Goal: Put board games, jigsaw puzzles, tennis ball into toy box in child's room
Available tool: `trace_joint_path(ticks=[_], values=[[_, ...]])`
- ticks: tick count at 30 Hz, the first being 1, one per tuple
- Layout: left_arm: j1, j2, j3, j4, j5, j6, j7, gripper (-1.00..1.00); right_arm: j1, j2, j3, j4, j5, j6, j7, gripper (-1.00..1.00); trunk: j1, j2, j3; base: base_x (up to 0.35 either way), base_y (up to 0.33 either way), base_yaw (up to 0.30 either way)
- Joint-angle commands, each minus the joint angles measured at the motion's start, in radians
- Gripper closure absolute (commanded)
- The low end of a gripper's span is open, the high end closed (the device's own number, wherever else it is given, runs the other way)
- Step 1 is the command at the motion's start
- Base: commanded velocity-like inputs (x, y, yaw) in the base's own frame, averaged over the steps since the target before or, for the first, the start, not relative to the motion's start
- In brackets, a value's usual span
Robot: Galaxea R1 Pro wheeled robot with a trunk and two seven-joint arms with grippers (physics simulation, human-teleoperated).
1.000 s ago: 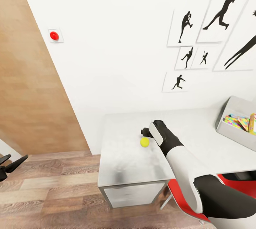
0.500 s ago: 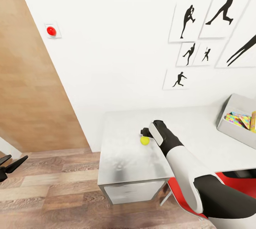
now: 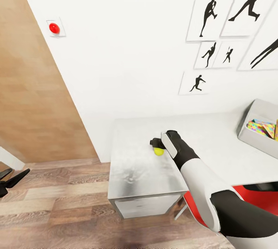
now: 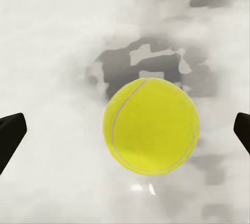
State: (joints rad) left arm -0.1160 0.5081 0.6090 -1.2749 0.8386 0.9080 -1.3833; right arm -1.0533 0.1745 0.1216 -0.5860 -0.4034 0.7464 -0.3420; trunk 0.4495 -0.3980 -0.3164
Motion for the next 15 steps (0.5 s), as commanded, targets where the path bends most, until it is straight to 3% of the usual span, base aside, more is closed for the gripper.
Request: trace_joint_path(ticks=[1,15], values=[[-0.001,0.0,0.0,0.0,0.002,0.01,-0.002,-1.0,-0.001,0.0,0.002,-0.001,-0.009,0.002,-0.006,-1.0,0.001,-0.002,-0.004,0.0,0.018,0.0],[-0.001,0.0,0.0,0.0,0.002,0.008,-0.002,-1.0,-0.002,0.0,0.004,-0.001,-0.003,0.001,-0.004,-1.0,0.001,-0.002,-0.027,0.0,0.003,0.0]])
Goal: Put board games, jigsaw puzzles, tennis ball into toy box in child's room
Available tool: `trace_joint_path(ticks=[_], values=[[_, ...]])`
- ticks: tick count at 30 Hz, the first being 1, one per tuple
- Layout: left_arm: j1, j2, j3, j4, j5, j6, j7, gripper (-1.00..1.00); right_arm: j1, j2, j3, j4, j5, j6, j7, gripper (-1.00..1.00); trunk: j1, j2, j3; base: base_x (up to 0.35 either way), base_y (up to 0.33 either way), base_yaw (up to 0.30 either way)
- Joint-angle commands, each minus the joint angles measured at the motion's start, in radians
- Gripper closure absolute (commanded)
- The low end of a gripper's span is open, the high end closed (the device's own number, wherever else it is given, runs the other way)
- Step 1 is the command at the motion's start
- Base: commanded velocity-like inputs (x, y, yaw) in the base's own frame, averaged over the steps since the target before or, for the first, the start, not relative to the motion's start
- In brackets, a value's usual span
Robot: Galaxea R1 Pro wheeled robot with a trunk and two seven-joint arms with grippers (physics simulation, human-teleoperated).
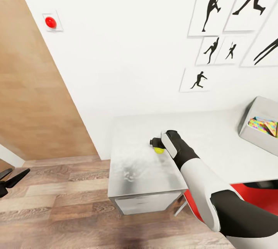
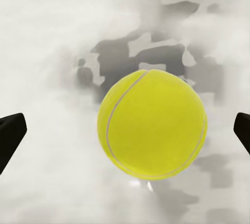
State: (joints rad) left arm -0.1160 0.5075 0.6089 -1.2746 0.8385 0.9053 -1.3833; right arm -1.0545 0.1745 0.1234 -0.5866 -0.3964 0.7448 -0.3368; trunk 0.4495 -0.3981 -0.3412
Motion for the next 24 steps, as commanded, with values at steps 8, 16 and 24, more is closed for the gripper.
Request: trace_joint_path(ticks=[8,16,24], values=[[-0.001,0.0,0.0,0.0,0.001,0.01,-0.001,-1.0,-0.001,0.0,0.002,-0.008,-0.007,-0.002,-0.009,-1.0,0.0,-0.002,-0.013,0.043,0.0,0.0],[-0.001,0.0,0.0,0.0,0.001,0.01,0.0,-1.0,0.0,0.0,0.0,-0.016,-0.004,-0.01,-0.009,-1.0,0.0,-0.002,-0.014,0.103,0.0,0.0],[-0.001,0.0,-0.001,0.0,0.001,0.01,0.001,-1.0,0.001,0.0,-0.001,-0.016,-0.004,-0.011,-0.007,-1.0,0.0,-0.002,-0.014,0.108,0.0,0.0]])
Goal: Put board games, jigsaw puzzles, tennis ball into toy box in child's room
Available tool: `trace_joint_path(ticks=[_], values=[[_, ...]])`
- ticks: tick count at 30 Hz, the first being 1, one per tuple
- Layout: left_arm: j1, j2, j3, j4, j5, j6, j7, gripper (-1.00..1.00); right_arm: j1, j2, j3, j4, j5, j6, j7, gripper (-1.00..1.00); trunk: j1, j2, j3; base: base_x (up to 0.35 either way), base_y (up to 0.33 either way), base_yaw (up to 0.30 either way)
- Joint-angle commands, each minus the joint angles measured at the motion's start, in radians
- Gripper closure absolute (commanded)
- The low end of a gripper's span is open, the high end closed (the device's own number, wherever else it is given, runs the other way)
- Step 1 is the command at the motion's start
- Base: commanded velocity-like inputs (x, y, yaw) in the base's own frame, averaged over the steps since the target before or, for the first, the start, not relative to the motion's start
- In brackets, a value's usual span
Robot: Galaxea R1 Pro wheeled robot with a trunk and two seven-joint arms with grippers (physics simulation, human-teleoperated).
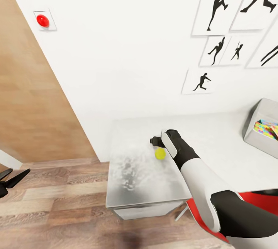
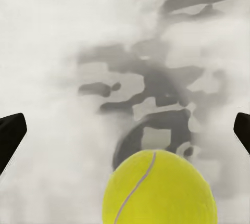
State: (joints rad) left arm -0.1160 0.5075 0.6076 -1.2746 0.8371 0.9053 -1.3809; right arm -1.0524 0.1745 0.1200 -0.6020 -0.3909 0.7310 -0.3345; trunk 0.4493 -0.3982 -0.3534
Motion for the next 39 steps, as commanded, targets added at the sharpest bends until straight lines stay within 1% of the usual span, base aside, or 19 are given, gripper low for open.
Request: trace_joint_path(ticks=[1,6,15,23,39], values=[[-0.001,0.0,0.0,0.0,0.002,0.01,-0.002,-1.0,-0.001,0.0,0.002,-0.001,-0.01,0.003,-0.009,-1.0,0.001,-0.002,-0.002,0.108,0.0,0.0],[-0.001,0.0,-0.001,0.0,0.002,0.01,-0.001,-1.0,0.001,0.0,0.005,-0.001,-0.01,0.003,-0.009,-1.0,0.001,-0.002,-0.004,0.108,0.0,0.0],[-0.001,0.0,-0.005,0.0,0.002,0.01,0.0,-1.0,0.003,0.0,0.007,-0.001,-0.009,0.005,-0.008,-1.0,0.001,-0.002,-0.016,0.091,0.0,0.0],[-0.001,-0.001,-0.006,-0.001,0.002,0.009,0.0,-1.0,0.007,0.0,0.009,-0.001,-0.01,0.01,-0.008,-1.0,0.001,-0.002,-0.019,-0.144,0.0,0.0],[-0.001,-0.001,-0.006,0.0,0.002,0.01,0.0,-1.0,0.008,0.0,0.009,-0.001,-0.009,0.01,-0.008,-1.0,0.001,-0.002,-0.019,-0.01,0.0,0.0]])
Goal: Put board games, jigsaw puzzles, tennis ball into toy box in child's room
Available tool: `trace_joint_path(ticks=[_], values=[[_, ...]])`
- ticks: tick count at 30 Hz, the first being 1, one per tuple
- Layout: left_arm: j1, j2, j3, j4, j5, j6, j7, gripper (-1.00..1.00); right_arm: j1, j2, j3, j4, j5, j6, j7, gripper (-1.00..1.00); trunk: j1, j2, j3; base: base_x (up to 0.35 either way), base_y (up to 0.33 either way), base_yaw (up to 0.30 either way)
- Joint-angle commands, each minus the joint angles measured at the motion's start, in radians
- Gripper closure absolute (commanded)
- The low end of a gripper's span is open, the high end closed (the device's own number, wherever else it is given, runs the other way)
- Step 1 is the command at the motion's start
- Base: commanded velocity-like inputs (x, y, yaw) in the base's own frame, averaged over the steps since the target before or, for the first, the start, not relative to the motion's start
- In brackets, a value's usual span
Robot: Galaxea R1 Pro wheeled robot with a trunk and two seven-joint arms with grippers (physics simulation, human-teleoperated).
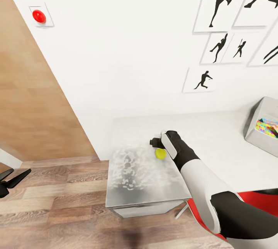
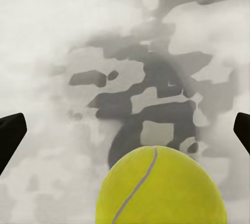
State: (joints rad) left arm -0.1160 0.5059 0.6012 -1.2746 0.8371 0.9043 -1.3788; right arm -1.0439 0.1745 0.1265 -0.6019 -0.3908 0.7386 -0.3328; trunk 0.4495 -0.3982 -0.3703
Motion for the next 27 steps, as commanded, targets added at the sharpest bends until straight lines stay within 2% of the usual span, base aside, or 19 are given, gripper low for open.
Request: trace_joint_path(ticks=[1,11,27], values=[[-0.001,0.0,0.0,0.0,0.002,0.011,-0.002,-1.0,-0.001,0.0,0.002,-0.001,-0.01,0.002,-0.009,-1.0,0.001,-0.002,-0.002,-0.019,0.0,0.0],[-0.001,0.0,0.0,0.0,0.002,0.01,-0.002,-1.0,-0.001,0.0,0.002,-0.001,-0.01,0.004,-0.009,-1.0,0.001,-0.002,-0.002,-0.157,0.0,0.0],[-0.001,0.0,0.001,0.0,0.003,0.01,-0.002,-1.0,-0.001,0.0,0.002,-0.001,-0.01,0.004,-0.009,-1.0,0.001,-0.002,-0.004,-0.014,0.0,0.0]])
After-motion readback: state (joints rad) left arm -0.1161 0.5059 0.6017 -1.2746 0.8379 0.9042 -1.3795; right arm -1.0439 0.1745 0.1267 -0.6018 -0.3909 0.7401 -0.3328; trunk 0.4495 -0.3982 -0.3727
